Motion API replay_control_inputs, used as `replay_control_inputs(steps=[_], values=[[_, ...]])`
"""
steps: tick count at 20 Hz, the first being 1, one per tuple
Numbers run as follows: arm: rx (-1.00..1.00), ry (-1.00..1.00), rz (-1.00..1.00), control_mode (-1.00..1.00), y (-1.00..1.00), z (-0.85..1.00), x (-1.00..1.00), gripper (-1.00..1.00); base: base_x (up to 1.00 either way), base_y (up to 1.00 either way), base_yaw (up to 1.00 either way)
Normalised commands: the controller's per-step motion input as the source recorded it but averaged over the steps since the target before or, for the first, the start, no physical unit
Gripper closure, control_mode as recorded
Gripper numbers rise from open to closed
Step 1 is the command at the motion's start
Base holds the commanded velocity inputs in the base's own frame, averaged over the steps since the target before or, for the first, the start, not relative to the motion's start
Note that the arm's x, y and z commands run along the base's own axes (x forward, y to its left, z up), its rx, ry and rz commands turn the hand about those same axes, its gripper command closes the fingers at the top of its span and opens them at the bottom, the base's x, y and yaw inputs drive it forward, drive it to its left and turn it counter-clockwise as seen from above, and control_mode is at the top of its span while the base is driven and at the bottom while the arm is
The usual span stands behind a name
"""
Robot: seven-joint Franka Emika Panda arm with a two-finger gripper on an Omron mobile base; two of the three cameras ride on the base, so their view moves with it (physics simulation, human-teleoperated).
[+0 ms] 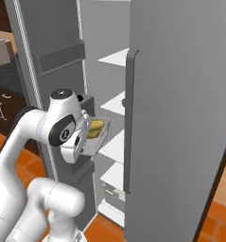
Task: Take the meat container that has the steak and place it on the second highest rack of the freezer. Then take the vegetable container that has the potato and cucumber and place it on the highest rack of the freezer.
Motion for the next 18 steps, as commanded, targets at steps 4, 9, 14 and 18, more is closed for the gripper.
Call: replay_control_inputs(steps=[4, 9, 14, 18], values=[[0.0, 0.0, 0.0, 1.0, 0.0, 0.0, 0.0, 1.0, 0.57, -0.33, 0.12], [0.0, 0.0, 0.0, 1.0, 0.0, 0.0, 0.0, 1.0, 0.57, -0.13, 0.06], [0.0, 0.0, 0.0, 1.0, 0.0, 0.0, 0.0, 1.0, 0.42, 0.0, 0.0], [0.0, 0.0, 0.0, 1.0, 0.0, 0.0, 0.0, 1.0, 0.63, 0.0, 0.0]])
